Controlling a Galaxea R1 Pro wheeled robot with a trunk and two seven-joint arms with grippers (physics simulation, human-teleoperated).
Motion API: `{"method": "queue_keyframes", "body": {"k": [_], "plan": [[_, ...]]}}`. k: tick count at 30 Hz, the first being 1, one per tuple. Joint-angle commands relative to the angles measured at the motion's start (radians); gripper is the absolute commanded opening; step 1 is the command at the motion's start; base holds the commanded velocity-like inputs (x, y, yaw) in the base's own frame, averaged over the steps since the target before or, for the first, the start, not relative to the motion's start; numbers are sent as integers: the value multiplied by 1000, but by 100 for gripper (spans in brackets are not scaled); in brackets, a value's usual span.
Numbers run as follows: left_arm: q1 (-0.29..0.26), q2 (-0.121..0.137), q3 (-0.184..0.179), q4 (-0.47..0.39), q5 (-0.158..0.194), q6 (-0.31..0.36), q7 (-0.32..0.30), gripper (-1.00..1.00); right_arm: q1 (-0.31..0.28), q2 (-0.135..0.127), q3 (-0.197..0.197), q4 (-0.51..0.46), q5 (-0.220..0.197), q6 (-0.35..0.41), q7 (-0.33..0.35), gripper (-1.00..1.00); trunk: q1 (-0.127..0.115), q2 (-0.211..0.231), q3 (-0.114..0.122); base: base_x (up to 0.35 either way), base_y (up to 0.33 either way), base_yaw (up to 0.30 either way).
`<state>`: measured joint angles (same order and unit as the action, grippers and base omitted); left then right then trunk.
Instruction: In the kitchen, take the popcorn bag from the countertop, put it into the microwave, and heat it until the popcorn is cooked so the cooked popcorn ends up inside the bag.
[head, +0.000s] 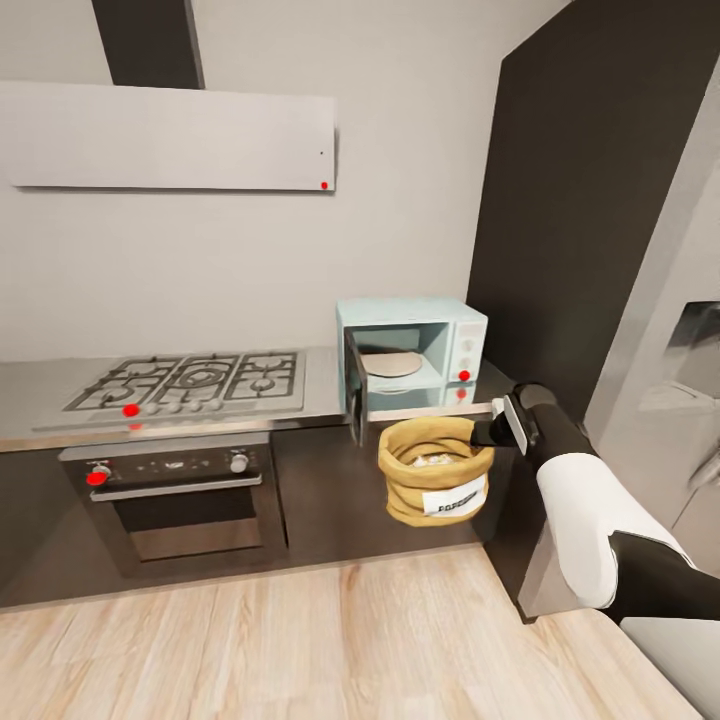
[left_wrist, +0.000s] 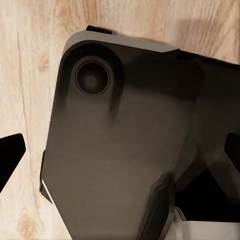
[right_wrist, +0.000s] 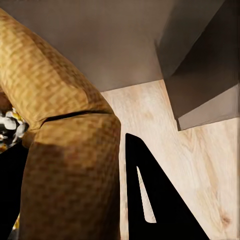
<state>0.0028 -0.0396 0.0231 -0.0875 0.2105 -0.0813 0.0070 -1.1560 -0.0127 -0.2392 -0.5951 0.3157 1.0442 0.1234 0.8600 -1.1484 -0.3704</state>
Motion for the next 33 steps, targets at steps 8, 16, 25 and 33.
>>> {"method": "queue_keyframes", "body": {"k": [8,16,25,33], "plan": [[0,0,4,-1,11,-2,1,100,-1,1,-2,0,9,3,13,-100,0,-1,-1,7,-21,0],[0,1,0,0,11,-1,1,100,-1,1,-2,4,13,3,13,-100,0,-1,-1,137,0,0],[0,1,0,0,10,-2,1,100,-1,-1,-3,3,14,3,12,-100,0,-1,-1,319,0,0],[0,1,0,0,10,-2,1,100,-1,-1,-3,3,14,3,12,-100,0,-1,-1,249,0,0]]}}
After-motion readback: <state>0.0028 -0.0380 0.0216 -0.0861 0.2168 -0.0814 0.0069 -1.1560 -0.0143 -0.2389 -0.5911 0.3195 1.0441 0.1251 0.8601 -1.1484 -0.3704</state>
